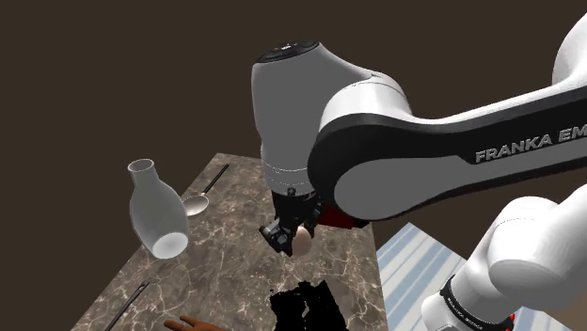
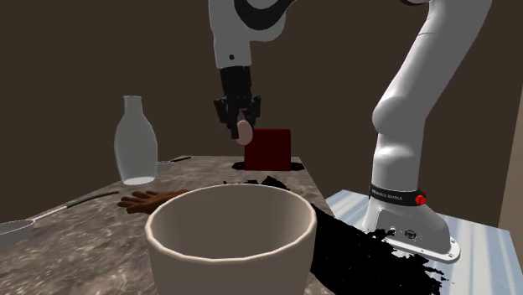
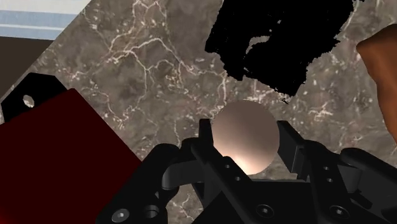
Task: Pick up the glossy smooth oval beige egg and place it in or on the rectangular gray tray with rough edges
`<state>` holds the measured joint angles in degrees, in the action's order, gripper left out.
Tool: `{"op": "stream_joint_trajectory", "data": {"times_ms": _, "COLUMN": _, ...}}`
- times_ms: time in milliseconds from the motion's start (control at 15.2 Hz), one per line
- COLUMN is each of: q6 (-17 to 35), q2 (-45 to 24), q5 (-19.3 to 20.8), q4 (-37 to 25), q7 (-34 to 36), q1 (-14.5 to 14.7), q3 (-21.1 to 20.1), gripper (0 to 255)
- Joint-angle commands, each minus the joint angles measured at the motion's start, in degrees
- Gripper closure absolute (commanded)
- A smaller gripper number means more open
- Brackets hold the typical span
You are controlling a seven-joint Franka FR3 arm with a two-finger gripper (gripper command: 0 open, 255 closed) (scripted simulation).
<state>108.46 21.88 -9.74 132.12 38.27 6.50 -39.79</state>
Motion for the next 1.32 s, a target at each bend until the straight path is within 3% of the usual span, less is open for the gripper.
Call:
{"op": "stream_joint_trajectory", "data": {"times_ms": 0, "q6": -0.99, "q2": 2.65, "q5": -2.08, "q4": 1.33, "q7": 1.19, "q1": 1.85, "q3": -0.61, "gripper": 255}}
{"op": "stream_joint_trajectory", "data": {"times_ms": 924, "q6": -7.20, "q2": 13.41, "q5": -14.26, "q4": 3.05, "q7": 15.58, "q1": 13.96, "q3": -9.24, "gripper": 255}}
{"op": "stream_joint_trajectory", "data": {"times_ms": 1254, "q6": -4.35, "q2": 12.90, "q5": -15.61, "q4": 4.98, "q7": 16.87, "q1": 14.39, "q3": -11.68, "gripper": 255}}
